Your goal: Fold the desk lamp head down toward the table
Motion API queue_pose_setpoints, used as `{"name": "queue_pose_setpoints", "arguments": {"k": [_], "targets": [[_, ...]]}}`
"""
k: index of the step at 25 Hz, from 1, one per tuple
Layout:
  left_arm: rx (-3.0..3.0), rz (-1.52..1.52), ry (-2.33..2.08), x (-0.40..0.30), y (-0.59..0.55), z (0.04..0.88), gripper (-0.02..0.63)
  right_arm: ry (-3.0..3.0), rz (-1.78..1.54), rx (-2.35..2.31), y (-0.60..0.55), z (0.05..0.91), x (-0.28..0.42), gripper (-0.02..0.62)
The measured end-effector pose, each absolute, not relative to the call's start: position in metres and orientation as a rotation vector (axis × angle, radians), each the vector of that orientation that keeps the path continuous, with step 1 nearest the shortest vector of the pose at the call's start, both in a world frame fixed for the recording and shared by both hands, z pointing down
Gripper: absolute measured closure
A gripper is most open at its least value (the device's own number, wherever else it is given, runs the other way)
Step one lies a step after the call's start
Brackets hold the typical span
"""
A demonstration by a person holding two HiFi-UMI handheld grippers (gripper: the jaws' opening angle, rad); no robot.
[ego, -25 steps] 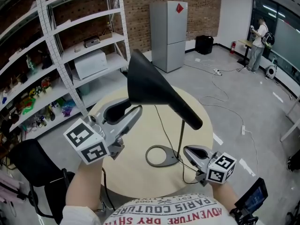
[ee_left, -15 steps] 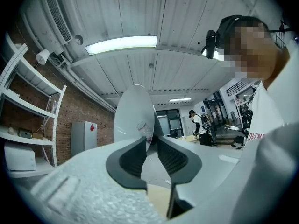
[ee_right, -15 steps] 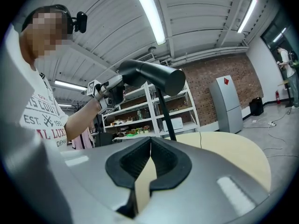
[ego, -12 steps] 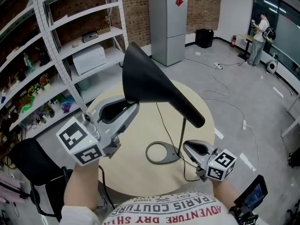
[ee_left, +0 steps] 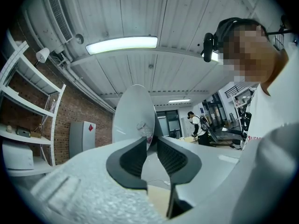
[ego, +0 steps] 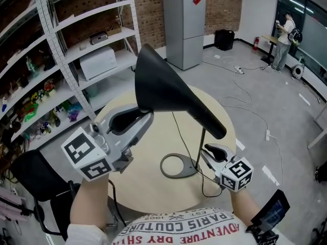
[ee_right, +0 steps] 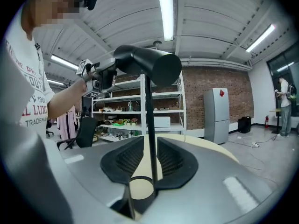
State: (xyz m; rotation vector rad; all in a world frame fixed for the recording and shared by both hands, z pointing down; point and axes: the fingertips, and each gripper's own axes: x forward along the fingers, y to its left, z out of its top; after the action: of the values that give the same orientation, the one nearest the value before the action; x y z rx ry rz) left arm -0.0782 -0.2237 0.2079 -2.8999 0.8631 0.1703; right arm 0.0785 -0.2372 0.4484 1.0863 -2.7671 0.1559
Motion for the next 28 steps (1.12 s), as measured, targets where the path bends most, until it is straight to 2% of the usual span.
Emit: {"name": "queue_pose_setpoints", "arguments": {"k": [9, 14, 28], "targets": [[-2.908, 0.132, 0.860, -0.079, -0.223, 0.212, 0.537, -2.763, 0.145, 1.072, -0.249, 0.450, 0.073, 0.503], [-2.920, 0.127, 0.875, -0.080, -0.226, 0.218, 0.540, -2.762, 0.136, 1.062, -0.250, 0.451, 0.072, 0.541], [-2.946, 0.132, 0.926, -0.087, -0.229, 0.233, 0.545, -2.763, 0.108, 1.048, -0.252, 0.450, 0.072, 0.548]]}}
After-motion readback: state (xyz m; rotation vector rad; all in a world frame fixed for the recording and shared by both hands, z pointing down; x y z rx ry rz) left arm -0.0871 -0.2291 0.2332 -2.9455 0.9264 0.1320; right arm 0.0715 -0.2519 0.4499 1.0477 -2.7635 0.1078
